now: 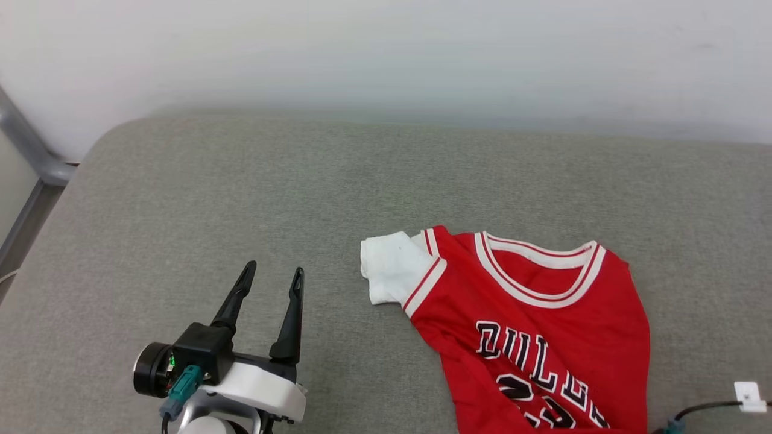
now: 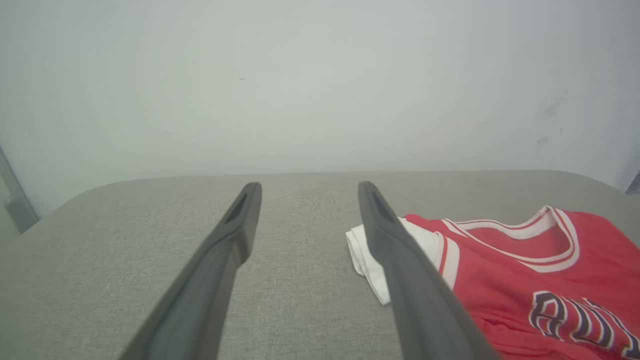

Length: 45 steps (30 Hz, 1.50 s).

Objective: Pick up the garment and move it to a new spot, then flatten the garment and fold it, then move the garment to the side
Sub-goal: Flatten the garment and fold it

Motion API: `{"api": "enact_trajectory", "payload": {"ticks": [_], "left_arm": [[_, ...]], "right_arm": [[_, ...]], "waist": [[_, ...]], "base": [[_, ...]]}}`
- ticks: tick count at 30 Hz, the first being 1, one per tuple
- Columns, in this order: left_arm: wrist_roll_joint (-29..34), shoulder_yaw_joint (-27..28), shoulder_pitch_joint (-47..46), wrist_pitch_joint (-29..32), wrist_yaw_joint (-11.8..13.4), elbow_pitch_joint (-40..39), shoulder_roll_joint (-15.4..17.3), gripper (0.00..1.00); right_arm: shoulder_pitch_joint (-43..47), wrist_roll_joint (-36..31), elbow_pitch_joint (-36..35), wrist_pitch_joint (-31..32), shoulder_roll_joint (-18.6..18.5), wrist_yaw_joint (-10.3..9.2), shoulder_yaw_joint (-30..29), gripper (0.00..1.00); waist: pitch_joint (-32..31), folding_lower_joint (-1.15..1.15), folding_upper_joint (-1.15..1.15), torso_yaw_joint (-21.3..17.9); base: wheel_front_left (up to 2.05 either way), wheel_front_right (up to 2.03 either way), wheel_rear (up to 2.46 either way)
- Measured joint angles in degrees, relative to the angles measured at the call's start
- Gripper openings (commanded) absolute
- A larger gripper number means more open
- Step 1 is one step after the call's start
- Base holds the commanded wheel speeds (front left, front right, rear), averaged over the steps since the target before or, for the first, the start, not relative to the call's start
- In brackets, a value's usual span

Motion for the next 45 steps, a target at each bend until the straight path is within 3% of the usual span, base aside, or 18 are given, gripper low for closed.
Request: {"api": "enact_trajectory", "payload": {"ticks": [5,6,7,15,21,29,33,37,43,45], "left_arm": [[0.0,-0.7,0.0,0.0,0.0,0.4,0.0,1.00],[0.0,-0.8,0.0,0.0,0.0,0.5,0.1,1.00],[0.0,-0.9,-0.1,0.0,0.0,0.6,0.2,1.00],[-1.2,-1.2,-0.9,0.0,0.0,1.2,0.7,1.00],[-3.9,-2.3,-1.6,0.0,0.0,3.5,0.7,1.00],[-5.1,-2.4,-5.4,0.0,0.3,8.7,0.7,1.00],[-5.6,-2.4,-7.6,1.5,0.8,11.2,0.6,1.00],[-6.6,-2.8,-11.8,7.9,0.9,13.3,0.8,1.00],[-6.3,-4.0,-17.6,24.9,2.4,17.3,2.6,1.00],[-5.0,-4.6,-19.1,28.1,3.1,17.6,3.8,1.00]], "right_arm": [[2.5,-2.3,-1.6,-1.9,3.1,0.00,-3.2,0.00],[2.4,-3.2,-2.0,-3.6,4.0,0.00,-4.2,0.35],[2.2,-3.7,-2.3,-4.7,4.9,0.00,-5.2,1.00],[-3.3,-6.3,-6.3,-20.9,11.5,0.00,-15.2,1.00],[-7.3,-12.4,-5.9,-41.6,17.1,0.00,-24.0,1.00],[-7.5,-21.2,-3.5,-65.0,25.7,0.00,-28.8,1.00],[-7.5,-23.5,-1.5,-69.9,28.3,0.00,-29.2,1.00],[-7.9,-25.0,-0.7,-71.8,29.5,0.00,-29.3,1.00],[-8.1,-25.6,-0.2,-73.0,30.5,0.00,-29.6,1.00],[-8.1,-25.8,0.0,-73.3,30.7,0.00,-29.4,1.00]], "waist": [[0.0,0.00,0.00,-1.4],[0.0,0.00,0.00,-1.7],[0.1,0.00,0.00,-2.0],[0.3,0.00,0.00,-4.1],[1.2,0.00,0.00,-5.3],[3.9,0.00,0.00,-7.2],[5.9,0.00,0.00,-8.3],[8.1,0.00,0.00,-9.3],[10.7,0.01,0.00,-10.7],[11.4,0.01,0.00,-11.1]], "base": [[0.00,0.00,0.00],[0.00,0.00,0.00],[0.00,0.00,0.00],[0.00,0.00,0.00],[0.00,0.00,0.00],[0.00,0.00,0.00],[0.00,0.00,0.00],[0.00,0.00,0.00],[0.00,0.00,0.00],[0.00,0.00,0.00]]}}
